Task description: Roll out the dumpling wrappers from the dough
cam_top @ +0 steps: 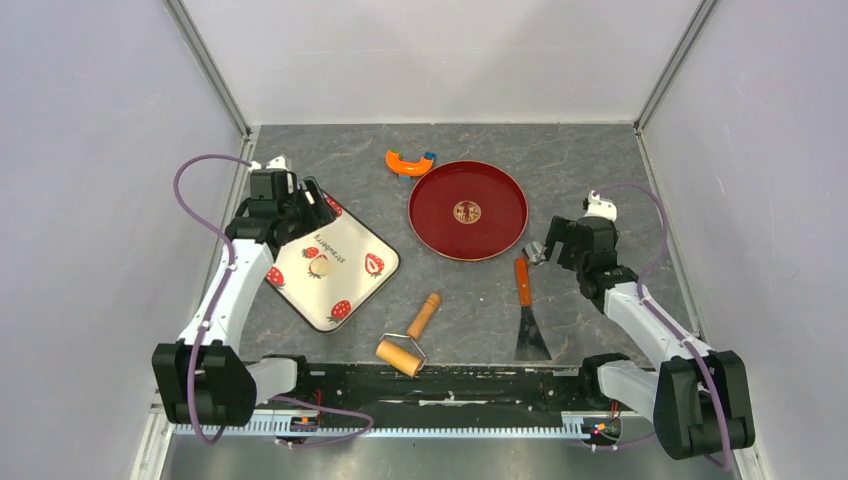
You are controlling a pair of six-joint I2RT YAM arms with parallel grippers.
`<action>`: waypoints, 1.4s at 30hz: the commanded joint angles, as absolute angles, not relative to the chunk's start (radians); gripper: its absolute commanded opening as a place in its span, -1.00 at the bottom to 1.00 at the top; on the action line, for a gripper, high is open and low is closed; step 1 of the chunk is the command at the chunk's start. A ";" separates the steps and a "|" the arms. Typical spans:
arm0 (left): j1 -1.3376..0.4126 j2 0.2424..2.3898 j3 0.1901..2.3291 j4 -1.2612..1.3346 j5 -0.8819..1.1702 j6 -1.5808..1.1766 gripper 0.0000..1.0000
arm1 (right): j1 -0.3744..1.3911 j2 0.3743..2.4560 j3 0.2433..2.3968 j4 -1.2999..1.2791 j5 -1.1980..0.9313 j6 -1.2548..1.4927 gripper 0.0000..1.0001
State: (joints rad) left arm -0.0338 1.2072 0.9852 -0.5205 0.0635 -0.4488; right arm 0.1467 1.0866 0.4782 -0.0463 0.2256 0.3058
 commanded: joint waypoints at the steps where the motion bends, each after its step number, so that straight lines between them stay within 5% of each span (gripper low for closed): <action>1: -0.029 1.155 0.982 -0.530 0.081 -0.464 0.59 | 0.148 1.052 0.556 -0.092 0.179 0.335 0.96; 19: -0.077 1.132 0.741 -0.379 0.569 -0.569 0.63 | 0.148 1.007 0.571 -0.223 0.193 0.339 0.96; 31: -0.465 1.302 0.759 -0.378 0.418 -0.619 0.62 | 0.148 0.983 0.523 -0.277 0.162 0.345 0.96; 35: -0.583 1.421 0.843 -0.436 0.377 -0.593 0.42 | 0.146 0.973 0.512 -0.289 0.148 0.345 0.96; 42: -0.775 1.557 0.975 -0.586 0.186 -0.521 0.39 | 0.147 0.960 0.499 -0.316 0.116 0.343 0.96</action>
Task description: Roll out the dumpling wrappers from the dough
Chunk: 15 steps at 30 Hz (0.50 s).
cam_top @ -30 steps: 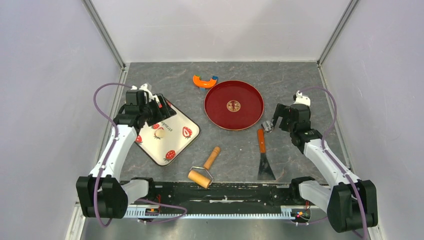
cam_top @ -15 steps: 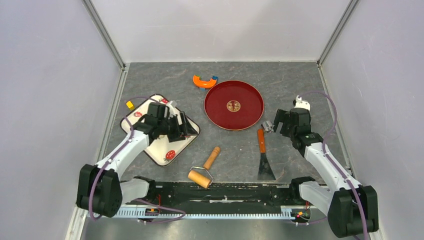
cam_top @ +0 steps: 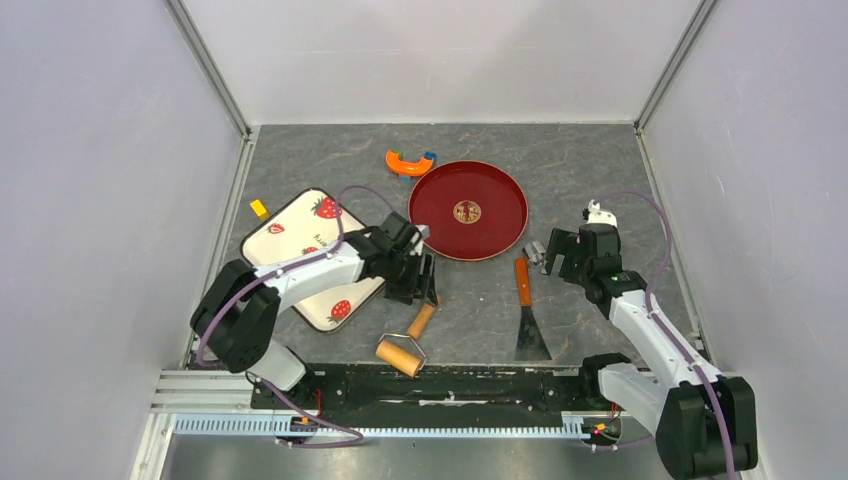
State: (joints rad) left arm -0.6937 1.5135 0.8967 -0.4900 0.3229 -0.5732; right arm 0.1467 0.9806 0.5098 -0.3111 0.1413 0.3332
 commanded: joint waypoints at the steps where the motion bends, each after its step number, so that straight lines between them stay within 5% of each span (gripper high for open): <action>1: -0.796 1.573 0.990 -0.601 0.162 -0.516 0.38 | 0.147 0.958 0.497 -0.319 0.114 0.346 0.96; 8: -0.939 1.666 1.070 -0.672 0.026 -0.483 0.33 | 0.147 0.951 0.482 -0.322 0.101 0.376 0.96; 15: -0.985 1.745 1.104 -0.720 -0.045 -0.488 0.05 | 0.147 0.951 0.488 -0.319 0.097 0.396 0.96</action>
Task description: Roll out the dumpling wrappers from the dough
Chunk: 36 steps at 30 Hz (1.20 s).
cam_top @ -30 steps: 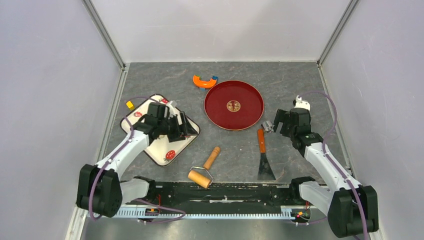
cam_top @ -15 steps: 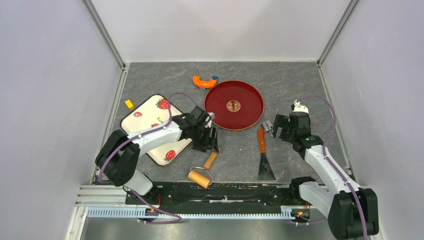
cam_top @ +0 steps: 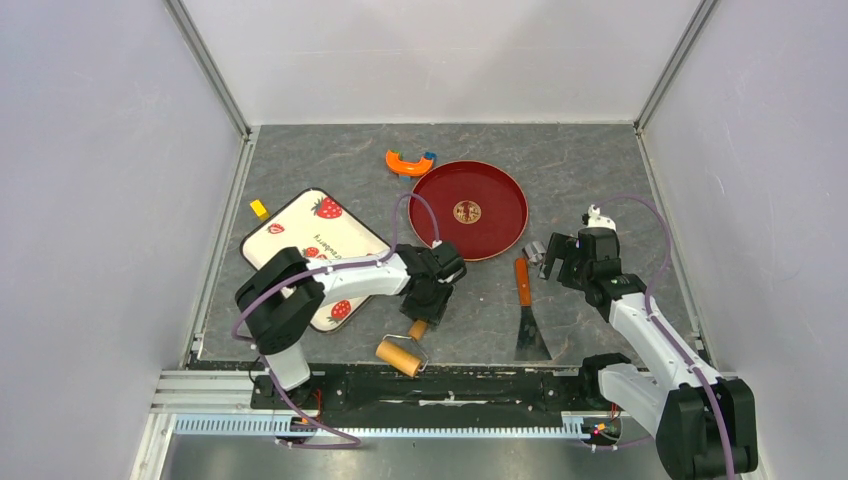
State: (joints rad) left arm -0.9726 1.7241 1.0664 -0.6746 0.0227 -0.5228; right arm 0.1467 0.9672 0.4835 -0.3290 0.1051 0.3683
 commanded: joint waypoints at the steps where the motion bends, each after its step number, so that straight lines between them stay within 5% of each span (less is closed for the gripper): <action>1: -0.985 1.746 1.107 -0.720 -0.046 -0.487 -0.03 | 0.147 0.955 0.489 -0.315 0.092 0.398 0.96; 7: -0.983 1.739 1.178 -0.762 -0.077 -0.480 -0.95 | 0.149 0.984 0.516 -0.299 0.062 0.398 0.96; 13: -0.943 1.699 1.282 -0.812 -0.098 -0.468 -0.96 | 0.148 1.033 0.555 -0.279 0.019 0.392 0.96; 24: -0.558 1.517 1.226 -0.698 0.183 -0.555 -0.96 | 0.155 1.170 0.601 -0.164 -0.229 0.434 0.96; 36: -0.073 1.203 0.957 -0.604 0.320 -0.703 -0.96 | 0.498 1.590 0.993 -0.132 -0.313 0.467 0.90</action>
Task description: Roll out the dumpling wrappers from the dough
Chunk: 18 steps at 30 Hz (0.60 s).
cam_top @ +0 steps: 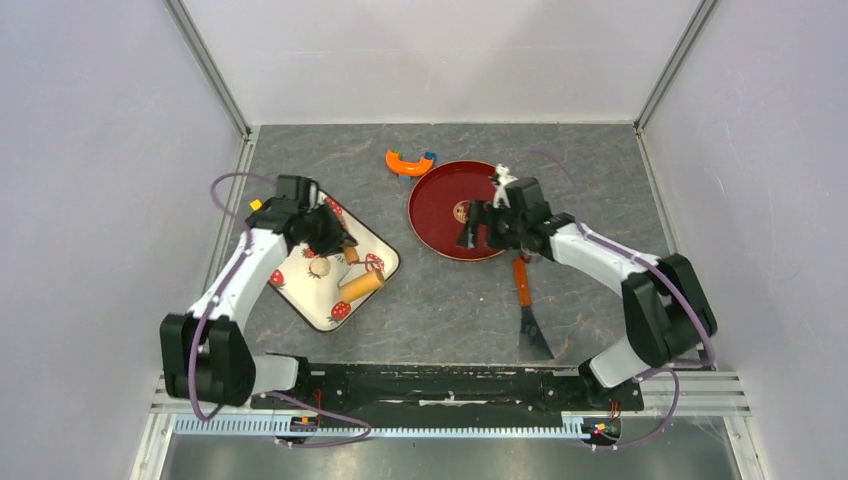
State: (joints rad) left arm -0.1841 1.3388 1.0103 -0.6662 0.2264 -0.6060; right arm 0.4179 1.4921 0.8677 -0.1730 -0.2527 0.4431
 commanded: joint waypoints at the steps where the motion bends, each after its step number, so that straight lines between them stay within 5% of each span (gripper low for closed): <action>1: -0.054 1.174 0.949 -0.602 0.320 -0.703 -0.96 | 0.526 1.618 1.028 -0.132 -0.318 0.470 0.89; 9: -0.036 1.039 0.943 -0.557 0.445 -0.573 -0.96 | 0.617 1.746 1.211 -0.148 -0.387 0.456 0.80; 18: -0.141 1.130 0.999 -0.618 0.607 -0.365 -0.96 | 0.561 1.674 1.195 -0.136 -0.470 0.421 0.83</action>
State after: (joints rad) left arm -0.0681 1.0897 0.9318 -0.6044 0.4934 -0.5045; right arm 0.5980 1.7432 1.1835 -0.1524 -0.4042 0.4358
